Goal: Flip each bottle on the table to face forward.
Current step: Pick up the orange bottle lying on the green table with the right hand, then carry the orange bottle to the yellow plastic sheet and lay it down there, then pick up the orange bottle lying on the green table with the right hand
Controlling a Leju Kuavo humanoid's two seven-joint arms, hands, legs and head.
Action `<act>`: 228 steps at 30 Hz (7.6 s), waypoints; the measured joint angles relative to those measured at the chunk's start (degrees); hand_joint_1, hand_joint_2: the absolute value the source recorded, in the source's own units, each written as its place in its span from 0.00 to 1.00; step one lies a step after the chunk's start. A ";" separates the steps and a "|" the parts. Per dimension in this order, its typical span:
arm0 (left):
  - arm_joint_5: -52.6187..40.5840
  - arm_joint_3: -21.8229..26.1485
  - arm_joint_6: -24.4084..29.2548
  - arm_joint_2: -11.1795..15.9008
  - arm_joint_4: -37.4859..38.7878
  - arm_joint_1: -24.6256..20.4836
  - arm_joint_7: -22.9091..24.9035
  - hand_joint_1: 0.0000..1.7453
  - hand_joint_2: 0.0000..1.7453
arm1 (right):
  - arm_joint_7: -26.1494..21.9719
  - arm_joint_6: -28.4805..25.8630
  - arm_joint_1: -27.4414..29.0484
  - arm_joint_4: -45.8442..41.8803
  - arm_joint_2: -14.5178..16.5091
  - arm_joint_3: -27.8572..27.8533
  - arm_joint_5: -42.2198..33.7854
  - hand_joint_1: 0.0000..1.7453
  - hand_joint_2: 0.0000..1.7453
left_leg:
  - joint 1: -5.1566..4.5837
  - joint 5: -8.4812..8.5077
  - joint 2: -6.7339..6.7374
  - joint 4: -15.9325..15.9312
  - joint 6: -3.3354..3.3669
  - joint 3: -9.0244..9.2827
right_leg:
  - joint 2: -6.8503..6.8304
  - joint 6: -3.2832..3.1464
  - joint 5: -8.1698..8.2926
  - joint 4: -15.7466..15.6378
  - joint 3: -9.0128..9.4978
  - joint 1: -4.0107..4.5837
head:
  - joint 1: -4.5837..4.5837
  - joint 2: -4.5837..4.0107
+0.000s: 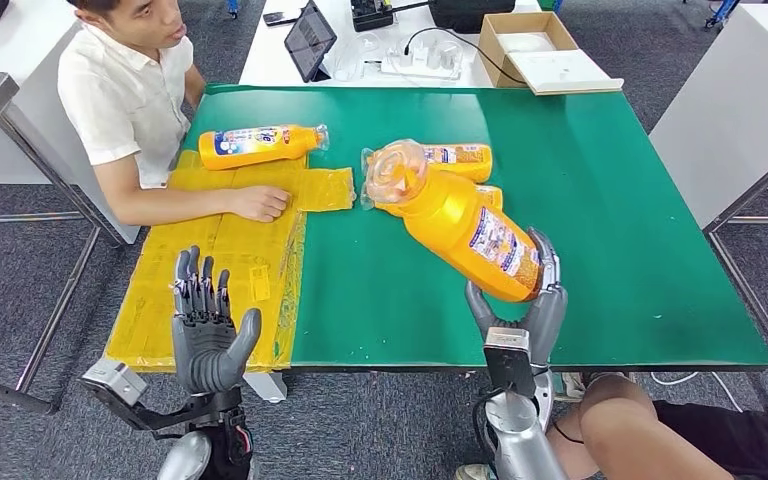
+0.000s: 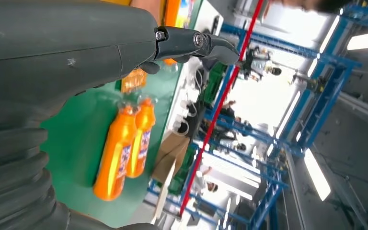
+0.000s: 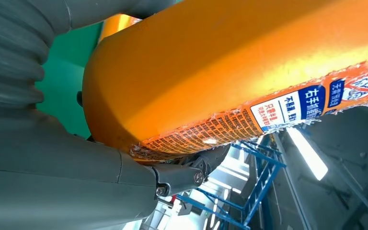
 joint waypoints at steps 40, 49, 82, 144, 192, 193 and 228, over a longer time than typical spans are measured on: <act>-7.22 -4.75 -11.44 1.02 3.75 -2.25 0.94 0.00 1.00 | 0.67 11.01 -2.31 15.93 1.26 20.57 14.90 1.00 1.00 | 0.01 0.00 0.01 0.00 0.00 -0.03 | 0.00 -0.01 -0.01 0.01 -0.05 0.01 | 0.01 0.00; -6.75 -6.39 -16.53 2.01 4.08 -3.46 1.58 0.37 1.00 | 0.03 10.06 -4.34 19.28 2.21 22.64 12.84 1.00 1.00 | 0.01 0.00 0.02 0.00 -0.01 -0.02 | 0.00 -0.01 -0.01 0.01 -0.06 0.01 | 0.00 0.00; -14.46 1.30 -8.48 3.64 7.68 -5.31 3.40 1.00 1.00 | 1.90 6.46 6.01 3.48 -1.96 16.94 13.68 0.00 0.00 | 0.01 -0.01 0.03 0.00 0.00 -0.08 | 0.00 -0.01 -0.02 0.01 -0.11 0.01 | 0.02 0.00; -88.31 -1.78 -0.60 3.97 63.45 -42.05 36.87 0.28 1.00 | 3.52 9.16 5.82 2.51 2.02 7.10 11.95 0.00 0.00 | 0.00 0.44 -0.28 0.00 0.00 -0.18 | -0.29 -0.06 0.26 0.02 -0.08 -0.01 | -0.03 0.00; -8.54 6.03 -7.36 -0.57 3.37 -12.95 -2.87 0.00 1.00 | 0.05 4.38 6.70 7.21 0.61 7.14 10.27 0.00 0.00 | 0.01 0.38 -0.33 -0.01 -0.08 -0.42 | -0.28 0.07 0.14 0.01 -0.34 -0.01 | -0.04 0.00; -8.51 5.91 -7.36 -0.57 2.77 -12.74 -2.87 0.00 1.00 | 0.05 4.37 6.71 7.16 0.60 7.14 10.27 0.00 0.00 | 0.01 0.38 -0.33 -0.01 -0.08 -0.42 | -0.28 0.07 0.14 0.02 -0.34 -0.01 | -0.04 0.00; -4.96 -1.38 -2.68 -1.12 7.81 -0.96 6.97 0.00 1.00 | 22.51 2.95 -9.21 27.77 -16.03 0.75 46.63 0.00 1.00 | -0.13 0.25 -0.18 0.00 0.23 -0.39 | -0.27 0.21 0.18 -0.06 -0.27 -0.13 | -0.05 0.00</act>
